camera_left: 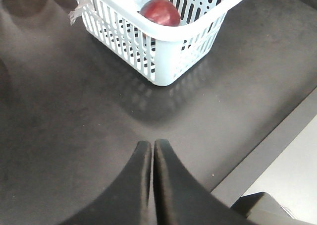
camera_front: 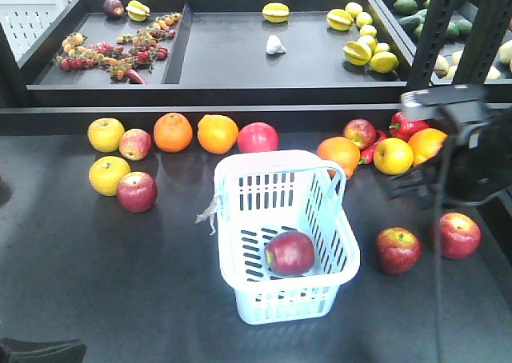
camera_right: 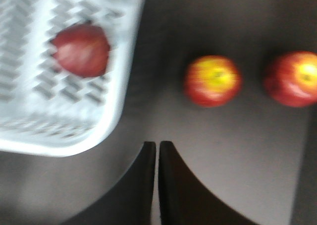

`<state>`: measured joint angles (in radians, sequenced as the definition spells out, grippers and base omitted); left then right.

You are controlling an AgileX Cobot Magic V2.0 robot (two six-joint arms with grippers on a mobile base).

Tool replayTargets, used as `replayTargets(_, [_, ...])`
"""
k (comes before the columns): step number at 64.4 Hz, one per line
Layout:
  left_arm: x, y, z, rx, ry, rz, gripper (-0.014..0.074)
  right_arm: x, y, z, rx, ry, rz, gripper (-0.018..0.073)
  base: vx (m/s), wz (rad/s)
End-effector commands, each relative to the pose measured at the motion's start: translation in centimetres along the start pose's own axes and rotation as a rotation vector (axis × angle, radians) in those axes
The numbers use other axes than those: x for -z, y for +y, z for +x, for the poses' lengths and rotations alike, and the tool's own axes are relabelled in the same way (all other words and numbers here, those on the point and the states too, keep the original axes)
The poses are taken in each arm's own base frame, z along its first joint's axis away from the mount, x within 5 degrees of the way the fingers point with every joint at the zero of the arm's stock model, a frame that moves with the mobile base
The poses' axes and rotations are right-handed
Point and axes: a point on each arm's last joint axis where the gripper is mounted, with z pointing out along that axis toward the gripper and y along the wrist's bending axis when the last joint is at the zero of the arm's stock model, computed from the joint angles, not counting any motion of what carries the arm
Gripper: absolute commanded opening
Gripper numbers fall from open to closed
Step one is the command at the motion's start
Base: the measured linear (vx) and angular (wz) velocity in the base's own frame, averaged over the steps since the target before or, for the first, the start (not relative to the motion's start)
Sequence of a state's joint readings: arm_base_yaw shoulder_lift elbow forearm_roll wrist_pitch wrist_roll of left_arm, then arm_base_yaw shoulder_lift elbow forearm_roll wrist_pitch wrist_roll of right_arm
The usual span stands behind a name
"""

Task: Pick three apples into basket with both arms
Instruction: 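Withdraw the right gripper toward another red apple nearby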

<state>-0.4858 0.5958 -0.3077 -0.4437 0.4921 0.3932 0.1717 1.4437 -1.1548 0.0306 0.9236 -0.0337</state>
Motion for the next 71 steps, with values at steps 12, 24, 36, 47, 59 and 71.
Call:
replayTargets(12, [0.4,0.0,-1.2,0.02,-0.078,-0.007,-0.0008,-3.3,-4.7,-1.6,-0.115,-0.046,-0.114,0.0452,0.0,0.0])
replayTargets(24, [0.4,0.0,-1.2,0.02,-0.078,-0.007,-0.0008,-7.6,-5.7,-2.4,-0.171,-0.04,-0.081,0.0731,0.0,0.0])
replayTargets(36, [0.4,0.0,-1.2,0.02,-0.078,-0.007,-0.0008,-11.0,-6.8,-4.0,-0.174,0.042,-0.048,0.0716,0.0,0.0])
replayTargets(47, [0.4,0.0,-1.2,0.02,-0.078,-0.007,-0.0008,-13.7,-7.6,-5.5,-0.187,0.134,-0.047,0.0697,0.0,0.0])
replayTargets(59, [0.4,0.0,-1.2,0.02,-0.078,-0.008,-0.0008,-16.3,-8.1,-6.1,-0.223,0.213,-0.039,0.0692,0.0,0.0])
replayTargets(71, [0.4,0.0,-1.2,0.02,-0.078,-0.008,-0.0008,-19.1,-8.2,-5.1,-0.225,0.282,-0.042,0.0685,0.0,0.0])
